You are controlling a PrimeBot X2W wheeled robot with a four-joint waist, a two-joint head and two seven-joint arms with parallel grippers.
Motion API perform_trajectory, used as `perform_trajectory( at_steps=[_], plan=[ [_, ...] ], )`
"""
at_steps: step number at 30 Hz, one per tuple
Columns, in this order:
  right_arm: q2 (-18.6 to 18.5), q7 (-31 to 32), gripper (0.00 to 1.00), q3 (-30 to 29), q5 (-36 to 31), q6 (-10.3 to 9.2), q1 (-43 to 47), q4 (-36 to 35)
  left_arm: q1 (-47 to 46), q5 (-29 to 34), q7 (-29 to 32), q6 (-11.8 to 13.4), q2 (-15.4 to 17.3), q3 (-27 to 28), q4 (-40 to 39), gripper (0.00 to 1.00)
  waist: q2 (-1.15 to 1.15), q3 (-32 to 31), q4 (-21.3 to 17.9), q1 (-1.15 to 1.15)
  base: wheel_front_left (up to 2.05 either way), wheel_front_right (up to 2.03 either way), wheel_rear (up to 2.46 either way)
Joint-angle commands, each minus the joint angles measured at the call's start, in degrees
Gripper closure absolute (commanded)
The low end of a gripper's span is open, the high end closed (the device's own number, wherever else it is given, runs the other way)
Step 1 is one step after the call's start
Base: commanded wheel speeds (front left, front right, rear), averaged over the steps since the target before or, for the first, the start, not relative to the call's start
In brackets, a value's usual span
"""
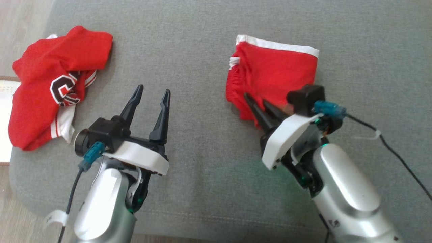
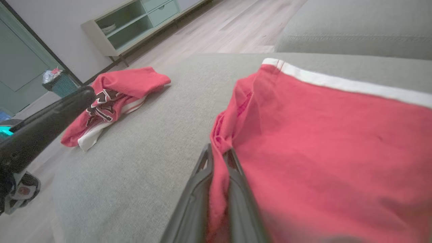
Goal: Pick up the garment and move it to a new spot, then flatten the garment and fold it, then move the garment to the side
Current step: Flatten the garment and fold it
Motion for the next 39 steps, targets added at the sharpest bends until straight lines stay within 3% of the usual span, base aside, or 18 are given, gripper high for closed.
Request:
perform_trajectory(
  at_steps=[1, 3, 4, 5, 6, 12, 17, 25, 39],
  plan=[
    [1.22, -1.03, 1.0, 1.69, 0.79, 0.19, -1.08, -0.97, -0.79, 0.09, -0.3, 0.05, 0.58, 1.77, -1.61, 0.0, 0.0, 0.15, 0.19, 0.0, 0.0, 0.0, 0.0],
    [1.22, -1.74, 1.0, 2.45, 1.33, 0.19, -1.35, 0.45, -0.79, 0.13, -0.3, 0.06, 0.55, 1.76, -1.57, 0.0, 0.0, 0.25, 0.26, 0.0, 0.0, 0.0, 0.0],
    [1.22, -2.31, 0.71, 2.66, 1.52, 0.19, -1.57, 0.86, -0.78, 0.14, -0.3, 0.08, 0.53, 1.78, -1.58, 0.0, 0.0, 0.31, 0.24, 0.0, 0.0, 0.0, 0.0],
    [1.22, -3.09, 0.26, 2.79, 1.53, 0.19, -1.84, 1.12, -0.78, 0.13, -0.3, 0.09, 0.53, 1.83, -1.6, 0.0, 0.0, 0.37, 0.19, 0.0, 0.0, 0.0, 0.0],
    [1.23, -3.96, 0.0, 3.04, 1.56, 0.19, -2.13, 1.16, -0.78, 0.12, -0.3, 0.1, 0.52, 1.88, -1.63, 0.0, 0.0, 0.42, 0.13, 0.0, 0.0, 0.0, 0.0],
    [1.23, -12.96, 0.0, 1.72, -0.16, 0.19, -2.85, -2.16, -0.9, 0.66, -0.3, 0.35, 0.79, 2.12, -1.6, 0.0, 0.0, 0.4, -0.59, 0.0, 0.0, 0.0, 0.0],
    [1.23, -17.24, 0.0, -7.59, -5.19, 0.19, -0.03, -5.84, -0.74, 1.29, -0.3, 0.91, 1.27, 2.72, -2.38, 0.0, 0.0, -0.21, -1.48, 0.0, 0.0, 0.0, 0.0],
    [0.96, -15.34, 0.0, -24.07, -12.23, 0.19, 11.15, -14.39, 1.02, 1.55, -0.3, 2.17, 2.72, 4.72, -4.5, 0.0, 0.0, -1.98, -3.39, 0.0, 0.0, 0.0, 0.0],
    [1.2, -12.34, 0.0, -28.58, -12.07, 0.19, 23.63, -21.58, 6.82, 1.44, 0.65, 3.47, 5.19, 5.61, -7.49, 0.0, 0.0, -8.35, -4.69, 0.0, 0.0, 0.0, 0.0]
  ],
)
